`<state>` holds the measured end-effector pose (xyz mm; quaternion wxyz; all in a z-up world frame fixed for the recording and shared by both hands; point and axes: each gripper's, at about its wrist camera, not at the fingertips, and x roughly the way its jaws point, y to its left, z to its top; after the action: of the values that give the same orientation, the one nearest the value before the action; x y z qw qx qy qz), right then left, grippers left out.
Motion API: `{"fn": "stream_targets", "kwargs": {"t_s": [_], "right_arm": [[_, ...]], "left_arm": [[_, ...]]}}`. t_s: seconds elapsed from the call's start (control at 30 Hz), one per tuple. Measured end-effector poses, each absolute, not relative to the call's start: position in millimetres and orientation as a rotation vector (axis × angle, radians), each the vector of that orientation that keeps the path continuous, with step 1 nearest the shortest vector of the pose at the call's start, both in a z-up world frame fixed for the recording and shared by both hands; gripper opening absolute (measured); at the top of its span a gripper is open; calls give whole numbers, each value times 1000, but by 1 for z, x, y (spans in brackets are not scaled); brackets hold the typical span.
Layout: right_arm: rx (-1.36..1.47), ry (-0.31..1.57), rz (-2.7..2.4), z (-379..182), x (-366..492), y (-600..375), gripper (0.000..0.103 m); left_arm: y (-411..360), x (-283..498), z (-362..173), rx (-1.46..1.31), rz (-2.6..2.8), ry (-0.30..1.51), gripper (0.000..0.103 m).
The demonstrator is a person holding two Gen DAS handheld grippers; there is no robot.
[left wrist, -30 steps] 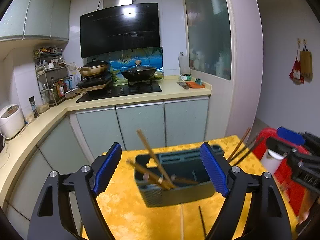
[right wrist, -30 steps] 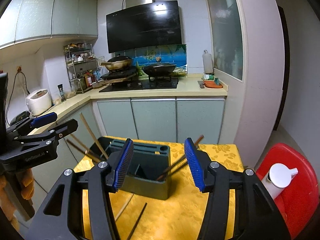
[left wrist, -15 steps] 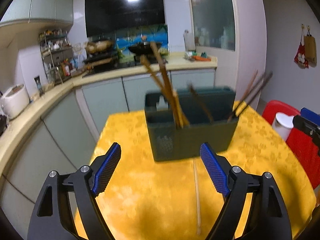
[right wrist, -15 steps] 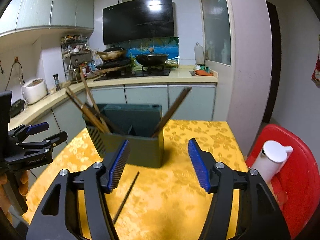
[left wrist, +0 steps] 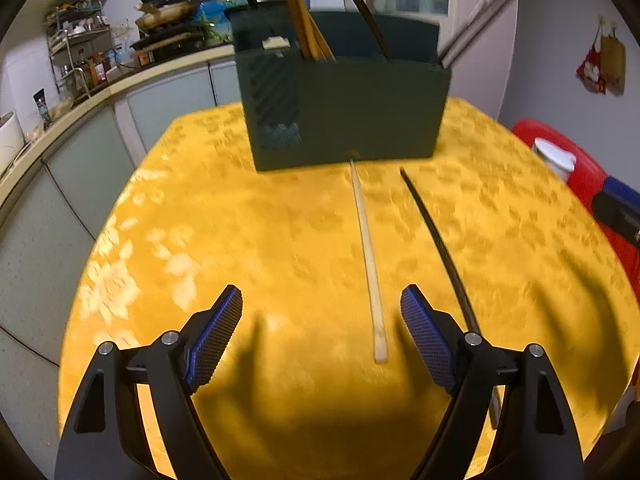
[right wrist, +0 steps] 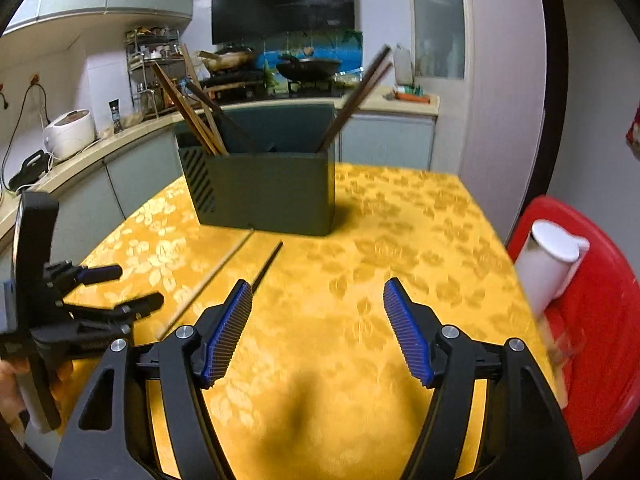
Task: Organize utensils
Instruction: 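Move both open tools down over the last bamboo and black chopsticks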
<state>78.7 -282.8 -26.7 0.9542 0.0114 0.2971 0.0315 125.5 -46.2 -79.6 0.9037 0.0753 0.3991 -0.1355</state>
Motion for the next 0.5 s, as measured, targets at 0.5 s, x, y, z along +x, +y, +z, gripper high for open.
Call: {"fn": "stream_targets", "kwargs": {"t_s": [0.5], "right_arm": [[70, 649, 69, -51, 71, -290, 66]], "left_arm": [[-77, 116, -97, 183, -346, 893, 50]]}}
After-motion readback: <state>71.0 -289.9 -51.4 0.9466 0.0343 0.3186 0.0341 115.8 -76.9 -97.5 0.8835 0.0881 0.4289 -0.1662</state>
